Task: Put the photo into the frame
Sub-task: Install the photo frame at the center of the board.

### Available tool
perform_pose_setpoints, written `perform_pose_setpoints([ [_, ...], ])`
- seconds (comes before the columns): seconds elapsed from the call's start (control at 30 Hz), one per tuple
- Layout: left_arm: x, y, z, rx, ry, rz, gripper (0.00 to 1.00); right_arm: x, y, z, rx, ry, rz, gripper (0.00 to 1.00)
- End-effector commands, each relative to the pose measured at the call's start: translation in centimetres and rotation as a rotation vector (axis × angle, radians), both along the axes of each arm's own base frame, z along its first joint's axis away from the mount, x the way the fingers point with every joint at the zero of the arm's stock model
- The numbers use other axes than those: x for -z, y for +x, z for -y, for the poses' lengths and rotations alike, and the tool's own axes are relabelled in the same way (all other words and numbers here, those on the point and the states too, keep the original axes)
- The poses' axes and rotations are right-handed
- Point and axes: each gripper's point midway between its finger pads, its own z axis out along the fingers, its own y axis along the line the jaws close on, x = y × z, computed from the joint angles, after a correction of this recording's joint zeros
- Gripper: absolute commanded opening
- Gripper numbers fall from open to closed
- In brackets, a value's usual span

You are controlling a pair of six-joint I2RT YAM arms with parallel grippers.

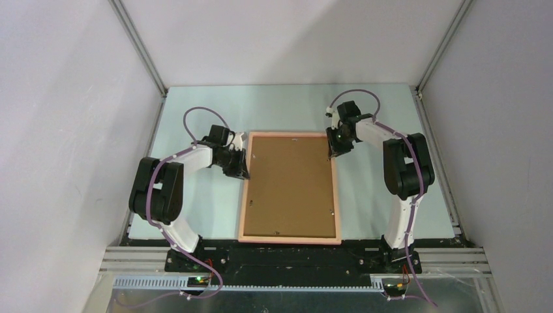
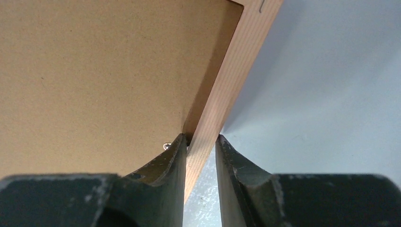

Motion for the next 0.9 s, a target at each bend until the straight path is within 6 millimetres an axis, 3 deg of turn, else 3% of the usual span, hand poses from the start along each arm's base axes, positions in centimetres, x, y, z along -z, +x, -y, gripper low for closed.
perform_pose_setpoints([
  [0.0, -1.02, -0.40, 0.32, 0.021, -0.037, -0.003, 0.00, 0.30, -1.36, 0.19, -0.125, -0.089, -0.018, 0.30],
  [0.87, -1.12, -0.17, 0.10, 0.014, -0.032, 0.004, 0.00, 0.33, -0.98, -0.16, -0.280, -0.057, -0.047, 0.46],
])
